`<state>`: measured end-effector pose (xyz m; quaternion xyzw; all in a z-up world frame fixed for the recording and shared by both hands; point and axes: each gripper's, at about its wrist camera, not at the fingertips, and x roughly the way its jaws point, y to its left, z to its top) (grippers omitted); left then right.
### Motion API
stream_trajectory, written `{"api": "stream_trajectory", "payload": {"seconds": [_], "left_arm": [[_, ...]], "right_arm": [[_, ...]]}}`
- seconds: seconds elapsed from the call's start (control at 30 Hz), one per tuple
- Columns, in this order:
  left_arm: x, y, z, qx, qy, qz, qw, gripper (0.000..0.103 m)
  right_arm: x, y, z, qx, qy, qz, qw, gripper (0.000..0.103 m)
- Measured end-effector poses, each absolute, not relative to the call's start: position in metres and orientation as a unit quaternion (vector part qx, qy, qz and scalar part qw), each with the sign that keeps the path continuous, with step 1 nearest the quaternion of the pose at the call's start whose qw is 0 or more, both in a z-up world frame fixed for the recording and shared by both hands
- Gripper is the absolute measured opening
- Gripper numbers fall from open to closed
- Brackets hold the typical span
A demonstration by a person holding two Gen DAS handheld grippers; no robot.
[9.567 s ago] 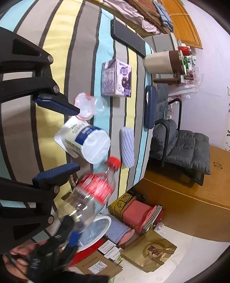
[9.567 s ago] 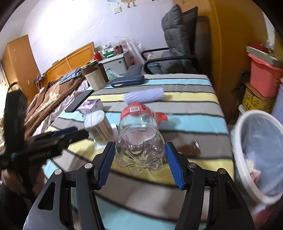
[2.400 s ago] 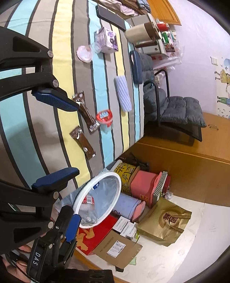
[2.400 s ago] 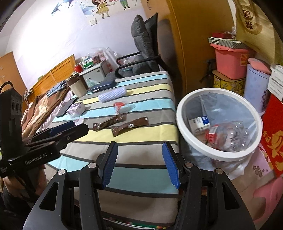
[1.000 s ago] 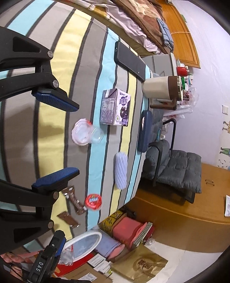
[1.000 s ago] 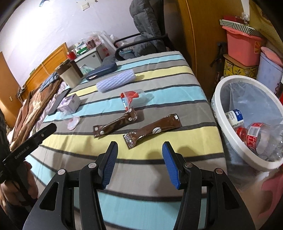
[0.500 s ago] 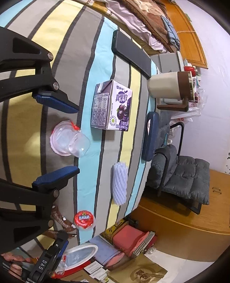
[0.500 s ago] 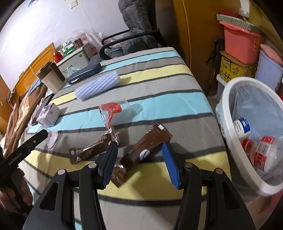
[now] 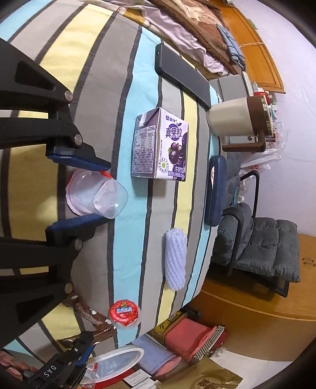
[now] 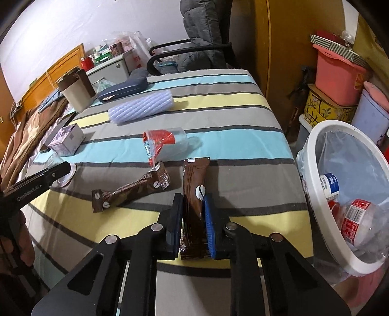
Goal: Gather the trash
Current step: 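Grasp the clear plastic cup with the left gripper while the right gripper grasps a brown wrapper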
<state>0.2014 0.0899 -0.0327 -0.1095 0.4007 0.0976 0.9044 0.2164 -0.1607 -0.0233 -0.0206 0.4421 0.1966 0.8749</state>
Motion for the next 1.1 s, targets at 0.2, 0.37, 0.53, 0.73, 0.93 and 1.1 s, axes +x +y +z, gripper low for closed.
{"api": "stream_trajectory", "payload": {"seconds": [0.2,0.37,0.53,0.73,0.93,1.1], "left_arm": [[0.182,0.076,-0.021,-0.103,0.393,0.093,0.909,0.036],[0.163,0.061,-0.010,-0.100,0.385,0.081,0.914,0.036],[0.145,0.047,-0.001,-0.095,0.377,0.072,0.918,0.036],[0.124,0.033,0.007,-0.089,0.369,0.060,0.923,0.036],[0.109,0.019,0.013,-0.081,0.365,0.044,0.927,0.036],[0.103,0.010,0.017,-0.076,0.362,0.036,0.928,0.036]], "right_arm": [[0.203,-0.163,-0.016,-0.013,0.431,0.207,0.878,0.019],[0.190,-0.164,-0.008,-0.008,0.420,0.217,0.881,0.019],[0.176,-0.166,0.001,-0.005,0.409,0.229,0.883,0.019],[0.160,-0.167,0.010,-0.008,0.397,0.244,0.885,0.019],[0.148,-0.168,0.016,-0.010,0.385,0.252,0.888,0.019],[0.143,-0.171,0.019,-0.009,0.379,0.253,0.890,0.019]]}}
